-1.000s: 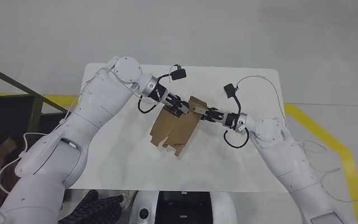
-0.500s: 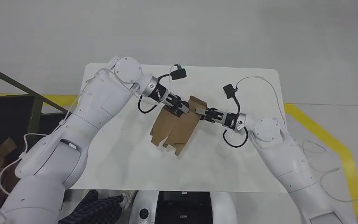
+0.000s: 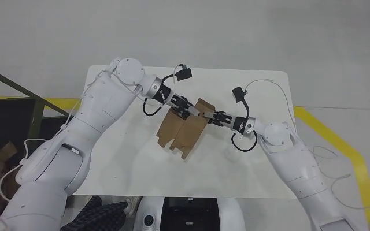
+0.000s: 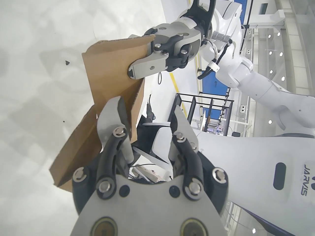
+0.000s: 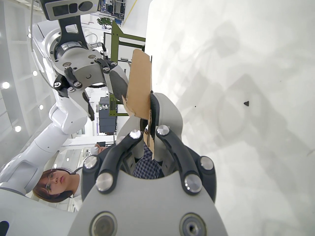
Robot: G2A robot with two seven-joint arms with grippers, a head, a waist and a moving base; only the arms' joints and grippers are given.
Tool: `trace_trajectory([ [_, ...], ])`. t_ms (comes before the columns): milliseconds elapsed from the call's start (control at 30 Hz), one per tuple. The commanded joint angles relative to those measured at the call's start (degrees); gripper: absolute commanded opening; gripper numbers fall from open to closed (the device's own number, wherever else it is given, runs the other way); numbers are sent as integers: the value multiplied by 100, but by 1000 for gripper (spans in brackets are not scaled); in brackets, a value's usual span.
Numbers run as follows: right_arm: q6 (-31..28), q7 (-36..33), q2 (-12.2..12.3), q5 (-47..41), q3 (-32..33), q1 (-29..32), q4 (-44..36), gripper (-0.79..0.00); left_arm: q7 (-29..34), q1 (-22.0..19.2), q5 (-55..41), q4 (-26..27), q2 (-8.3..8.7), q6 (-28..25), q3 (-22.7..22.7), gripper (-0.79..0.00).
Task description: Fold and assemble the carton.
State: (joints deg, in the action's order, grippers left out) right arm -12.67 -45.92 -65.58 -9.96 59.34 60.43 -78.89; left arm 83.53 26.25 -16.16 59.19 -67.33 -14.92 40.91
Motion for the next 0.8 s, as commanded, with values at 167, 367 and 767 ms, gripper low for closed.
trace_trajectory([
  [167, -18, 110, -14, -286, 109, 34, 77, -785, -201, 45, -149, 85, 84, -198, 338, 0],
  [367, 12, 616, 3, -430, 406, 141, 91, -785, -218, 246, -169, 324, 251, -216, 751, 0],
  [767, -54, 1700, 75, -299, 1049, 794, -773, -785, -278, 831, -106, 558, 539, 48, 1376, 0],
])
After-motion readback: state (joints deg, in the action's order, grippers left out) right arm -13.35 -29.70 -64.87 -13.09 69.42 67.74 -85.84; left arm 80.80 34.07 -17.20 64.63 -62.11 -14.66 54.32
